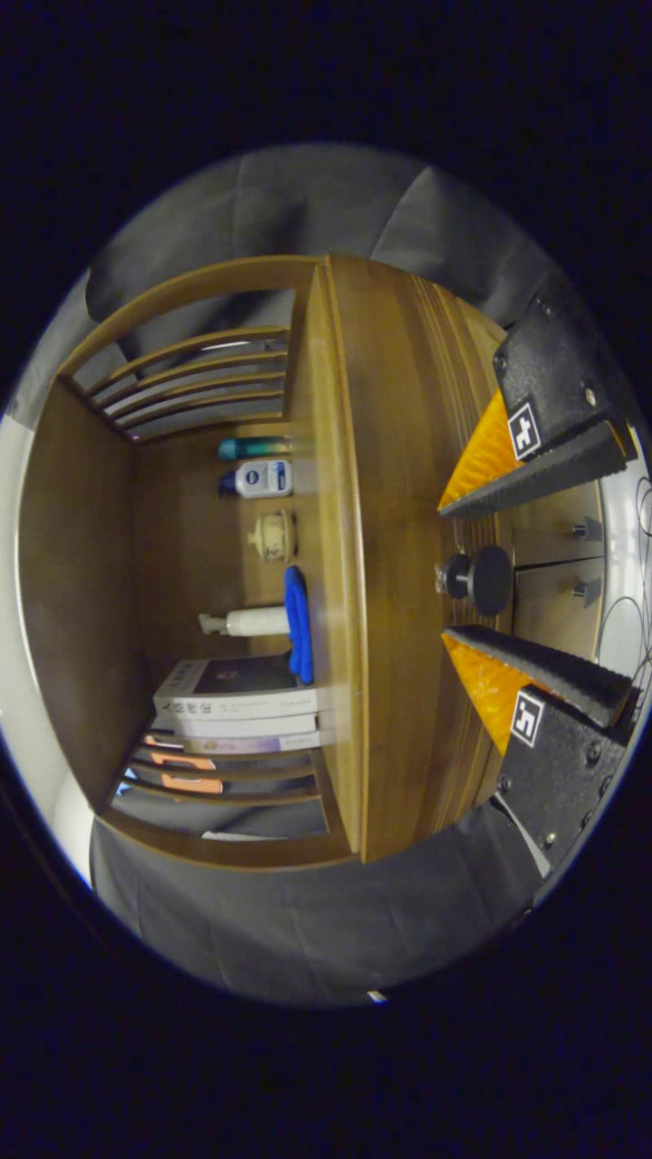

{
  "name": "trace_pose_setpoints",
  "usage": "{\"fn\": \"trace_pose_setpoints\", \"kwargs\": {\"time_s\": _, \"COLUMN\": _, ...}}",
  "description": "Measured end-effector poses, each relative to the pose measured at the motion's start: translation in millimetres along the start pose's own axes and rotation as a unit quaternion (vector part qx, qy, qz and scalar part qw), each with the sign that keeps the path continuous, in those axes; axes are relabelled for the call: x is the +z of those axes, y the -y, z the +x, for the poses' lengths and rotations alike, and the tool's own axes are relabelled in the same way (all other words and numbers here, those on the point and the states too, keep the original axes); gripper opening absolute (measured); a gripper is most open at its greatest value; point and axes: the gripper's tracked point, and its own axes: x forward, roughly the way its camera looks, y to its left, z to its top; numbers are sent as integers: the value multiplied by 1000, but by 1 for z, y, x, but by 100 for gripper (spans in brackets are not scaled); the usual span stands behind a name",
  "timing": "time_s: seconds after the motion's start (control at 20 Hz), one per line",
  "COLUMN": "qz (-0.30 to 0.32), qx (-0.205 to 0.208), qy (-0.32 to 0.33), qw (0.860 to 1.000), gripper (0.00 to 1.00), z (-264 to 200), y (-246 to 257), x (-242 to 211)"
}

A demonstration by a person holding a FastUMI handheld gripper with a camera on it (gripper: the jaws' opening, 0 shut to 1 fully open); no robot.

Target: Pull open the drawer, take out the items inside it, and place them on the countertop above the cabinet.

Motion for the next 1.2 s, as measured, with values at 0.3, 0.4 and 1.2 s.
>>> {"fn": "trace_pose_setpoints", "kwargs": {"time_s": 0.3, "qz": 9, "qx": -24, "qy": 2, "qw": 1000, "gripper": 55, "z": 11, "y": -3, "x": -6}}
{"fn": "trace_pose_setpoints", "kwargs": {"time_s": 0.4, "qz": 11, "qx": -30, "qy": 0, "qw": 999, "gripper": 47, "z": 18, "y": -1, "x": -7}}
{"fn": "trace_pose_setpoints", "kwargs": {"time_s": 1.2, "qz": 1, "qx": -24, "qy": -25, "qw": 999, "gripper": 37, "z": -97, "y": -2, "x": -41}}
